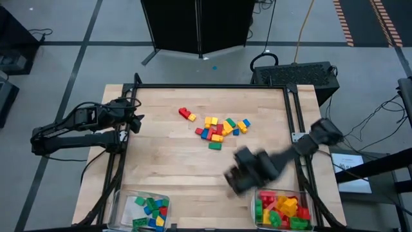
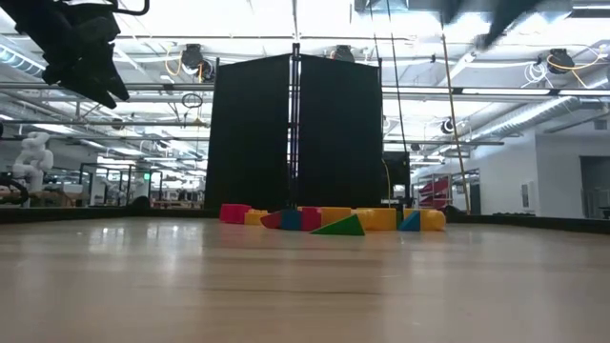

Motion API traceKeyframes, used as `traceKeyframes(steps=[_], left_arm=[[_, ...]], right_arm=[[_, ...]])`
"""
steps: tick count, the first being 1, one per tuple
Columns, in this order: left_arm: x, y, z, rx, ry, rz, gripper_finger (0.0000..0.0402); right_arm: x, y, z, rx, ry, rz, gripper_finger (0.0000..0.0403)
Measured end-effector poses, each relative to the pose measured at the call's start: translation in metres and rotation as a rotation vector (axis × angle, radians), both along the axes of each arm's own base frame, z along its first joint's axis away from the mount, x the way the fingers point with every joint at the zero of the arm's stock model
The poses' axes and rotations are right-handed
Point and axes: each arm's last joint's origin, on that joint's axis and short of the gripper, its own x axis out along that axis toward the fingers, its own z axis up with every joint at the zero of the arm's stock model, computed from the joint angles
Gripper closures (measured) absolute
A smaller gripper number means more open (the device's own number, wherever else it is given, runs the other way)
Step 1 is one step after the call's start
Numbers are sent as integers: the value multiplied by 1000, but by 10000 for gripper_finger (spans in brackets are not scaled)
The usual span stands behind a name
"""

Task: Sort blocks by size
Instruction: Put the yellow game piece into the right transparent bin

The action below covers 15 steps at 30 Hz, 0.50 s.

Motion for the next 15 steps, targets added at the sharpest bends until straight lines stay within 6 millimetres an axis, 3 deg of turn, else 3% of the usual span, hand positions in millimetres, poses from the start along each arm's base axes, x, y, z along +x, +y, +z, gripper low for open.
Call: traceKeyframes(steps=[5, 10, 12, 15], left_arm=[[0, 0, 0, -1, 5, 0, 146], [-1, 0, -1, -2, 9, 0, 146], [-1, 0, -1, -2, 9, 0, 146], [-1, 0, -1, -2, 9, -1, 146]], right_arm=[[40, -84, 1, -91, 84, 145, 165], [48, -167, 0, -136, 130, -31, 165], [49, -191, -5, -134, 134, -47, 165], [52, -211, -16, -103, 121, -18, 165]])
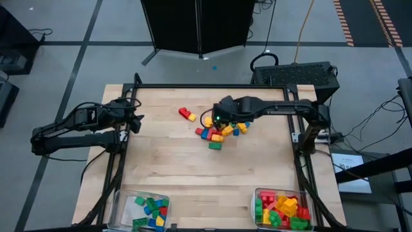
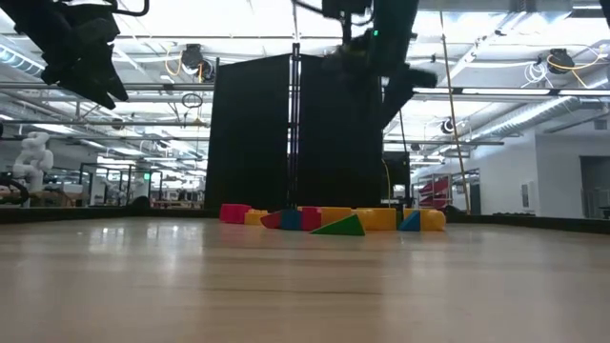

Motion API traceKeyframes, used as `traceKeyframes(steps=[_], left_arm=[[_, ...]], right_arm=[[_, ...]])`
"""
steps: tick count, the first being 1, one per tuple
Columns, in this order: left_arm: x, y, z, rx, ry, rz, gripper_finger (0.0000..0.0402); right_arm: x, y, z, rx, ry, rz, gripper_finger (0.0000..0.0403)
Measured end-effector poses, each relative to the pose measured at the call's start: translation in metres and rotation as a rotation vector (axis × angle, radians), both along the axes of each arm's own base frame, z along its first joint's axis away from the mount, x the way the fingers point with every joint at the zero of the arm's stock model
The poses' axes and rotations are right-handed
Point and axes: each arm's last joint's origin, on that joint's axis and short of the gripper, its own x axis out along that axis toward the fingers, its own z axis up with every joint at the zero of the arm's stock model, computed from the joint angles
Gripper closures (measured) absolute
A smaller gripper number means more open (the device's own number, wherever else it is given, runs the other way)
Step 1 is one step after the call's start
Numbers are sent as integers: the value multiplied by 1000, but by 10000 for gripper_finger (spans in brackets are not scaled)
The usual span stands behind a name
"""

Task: Sort blocks by size
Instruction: Put the yellow game piece into the right transparent bin

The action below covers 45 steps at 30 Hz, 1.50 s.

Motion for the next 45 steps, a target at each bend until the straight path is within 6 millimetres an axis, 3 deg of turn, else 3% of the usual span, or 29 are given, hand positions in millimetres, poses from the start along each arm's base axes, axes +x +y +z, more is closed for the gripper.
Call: traceKeyframes(steps=[10, 21, 28, 35, 45], left_arm=[[1, 0, -5, -4, 13, 0, 146], [1, 0, -5, -3, 10, 0, 146], [2, 0, -5, -3, 9, -1, 146], [2, 0, -5, -3, 10, -1, 146], [2, 0, -5, -6, 9, -4, 146]], right_arm=[[-8, -18, -68, 168, -9, 54, 165], [-10, -18, -105, 247, 7, 69, 133], [5, -19, -118, 248, -57, 68, 126], [3, -20, -126, 251, -14, 14, 144], [1, -21, -108, 242, -34, 46, 139]])
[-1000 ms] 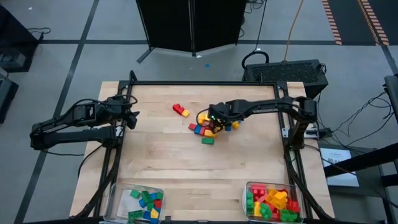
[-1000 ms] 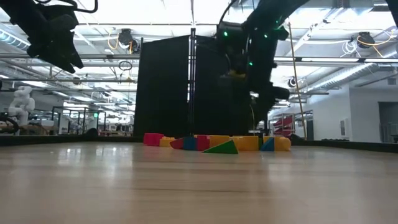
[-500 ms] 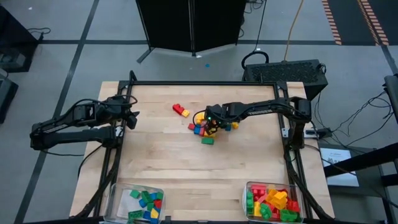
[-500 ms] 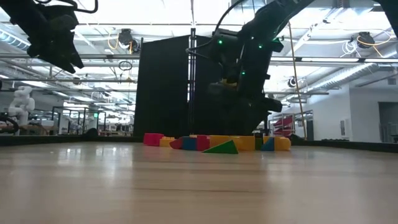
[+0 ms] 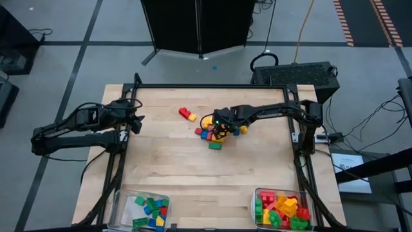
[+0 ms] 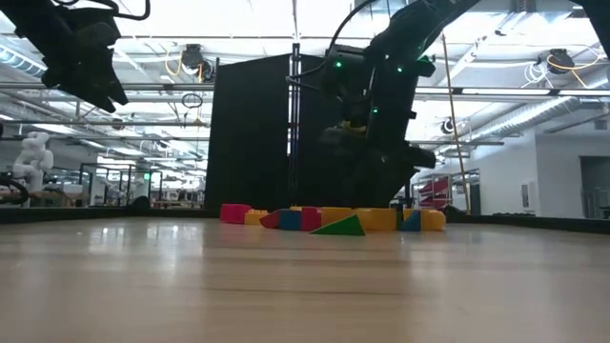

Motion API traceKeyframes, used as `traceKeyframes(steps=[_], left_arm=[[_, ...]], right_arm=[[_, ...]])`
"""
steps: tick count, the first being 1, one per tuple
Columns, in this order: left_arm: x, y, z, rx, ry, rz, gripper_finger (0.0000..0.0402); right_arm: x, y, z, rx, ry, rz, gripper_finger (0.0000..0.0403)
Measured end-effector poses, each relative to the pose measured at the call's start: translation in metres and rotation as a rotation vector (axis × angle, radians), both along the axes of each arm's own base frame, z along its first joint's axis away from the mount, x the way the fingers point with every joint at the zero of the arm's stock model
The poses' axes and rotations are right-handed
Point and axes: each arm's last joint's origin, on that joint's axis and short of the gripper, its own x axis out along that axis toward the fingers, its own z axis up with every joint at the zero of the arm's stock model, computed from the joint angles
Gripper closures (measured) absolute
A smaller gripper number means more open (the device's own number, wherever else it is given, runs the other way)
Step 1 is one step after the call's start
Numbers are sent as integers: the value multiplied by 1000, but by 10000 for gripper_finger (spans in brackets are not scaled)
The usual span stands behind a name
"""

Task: Sort blocks by size
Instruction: Put the yellow game piece into the right transparent bin

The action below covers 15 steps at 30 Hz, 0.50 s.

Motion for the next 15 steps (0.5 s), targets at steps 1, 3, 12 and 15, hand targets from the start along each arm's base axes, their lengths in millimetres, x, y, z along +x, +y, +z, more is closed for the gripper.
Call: traceKeyframes(steps=[1, 3, 12, 15], left_arm=[[0, 0, 0, 0, 0, 0, 146], [0, 0, 0, 0, 0, 0, 146], [0, 0, 0, 0, 0, 0, 146], [0, 0, 0, 0, 0, -1, 146]], right_arm=[[1, 0, 3, -2, -4, 5, 138], [5, -1, 11, -10, -22, 18, 138], [3, -4, 18, -66, 36, 23, 138], [4, -6, 11, -57, 67, 32, 138]])
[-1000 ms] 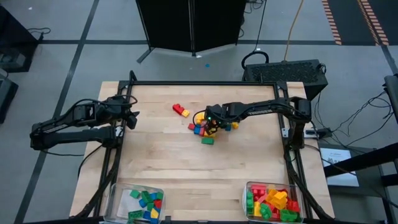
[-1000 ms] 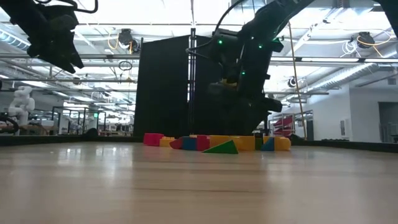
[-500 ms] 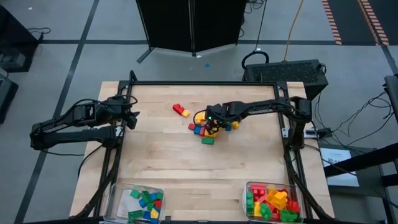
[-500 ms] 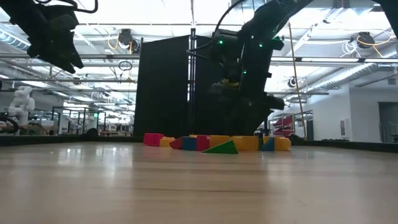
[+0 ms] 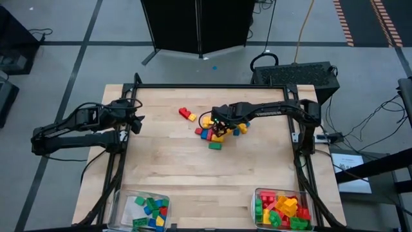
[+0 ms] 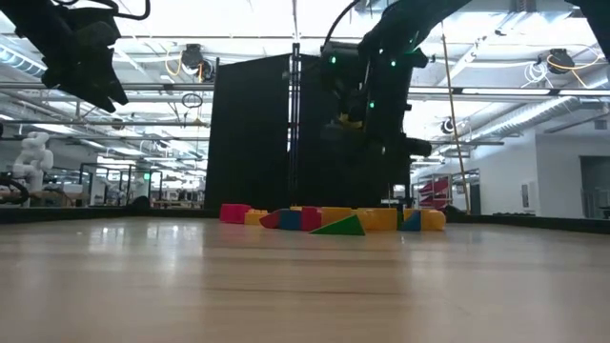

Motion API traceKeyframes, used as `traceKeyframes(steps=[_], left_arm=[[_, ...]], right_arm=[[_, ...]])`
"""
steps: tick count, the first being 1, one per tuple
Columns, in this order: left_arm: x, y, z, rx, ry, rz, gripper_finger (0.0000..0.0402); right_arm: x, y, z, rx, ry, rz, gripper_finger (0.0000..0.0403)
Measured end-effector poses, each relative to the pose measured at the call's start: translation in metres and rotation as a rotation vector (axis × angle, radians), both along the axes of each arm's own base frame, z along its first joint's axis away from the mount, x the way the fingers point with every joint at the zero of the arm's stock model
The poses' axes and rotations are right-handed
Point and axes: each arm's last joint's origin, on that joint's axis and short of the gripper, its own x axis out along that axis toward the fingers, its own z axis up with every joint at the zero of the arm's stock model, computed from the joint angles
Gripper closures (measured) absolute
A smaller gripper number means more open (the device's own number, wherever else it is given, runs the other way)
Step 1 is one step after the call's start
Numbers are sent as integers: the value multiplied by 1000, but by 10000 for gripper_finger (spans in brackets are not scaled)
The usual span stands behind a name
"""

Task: Sort blocks by size
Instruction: Put the yellow game piece into the right transparent bin

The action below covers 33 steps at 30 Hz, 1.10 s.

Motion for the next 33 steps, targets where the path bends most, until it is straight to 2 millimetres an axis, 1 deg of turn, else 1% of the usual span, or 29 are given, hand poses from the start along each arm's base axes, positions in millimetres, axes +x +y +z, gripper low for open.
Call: traceKeyframes(steps=[7, 10, 12, 15, 22, 26, 30, 33], left_arm=[[0, 0, 0, 0, 0, 0, 146], [0, 0, 0, 1, 0, 0, 146], [0, 0, 0, 1, 0, 0, 146], [0, 0, 0, 1, 0, 1, 146], [0, 0, 0, 1, 0, 0, 146], [0, 0, 0, 1, 0, 1, 146], [0, 0, 0, 1, 0, 1, 146], [0, 0, 0, 1, 0, 1, 146]], right_arm=[[6, 0, -27, 61, 64, 9, 138], [7, 1, -34, 102, 80, 11, 137], [7, 2, -34, 114, 80, 11, 141], [7, 3, -34, 110, 79, 0, 162], [4, 6, -36, 138, 113, 1, 252], [5, 9, -36, 140, 113, 5, 252], [5, 14, -35, 192, 113, 16, 252], [8, 20, -26, 217, 142, 27, 252]])
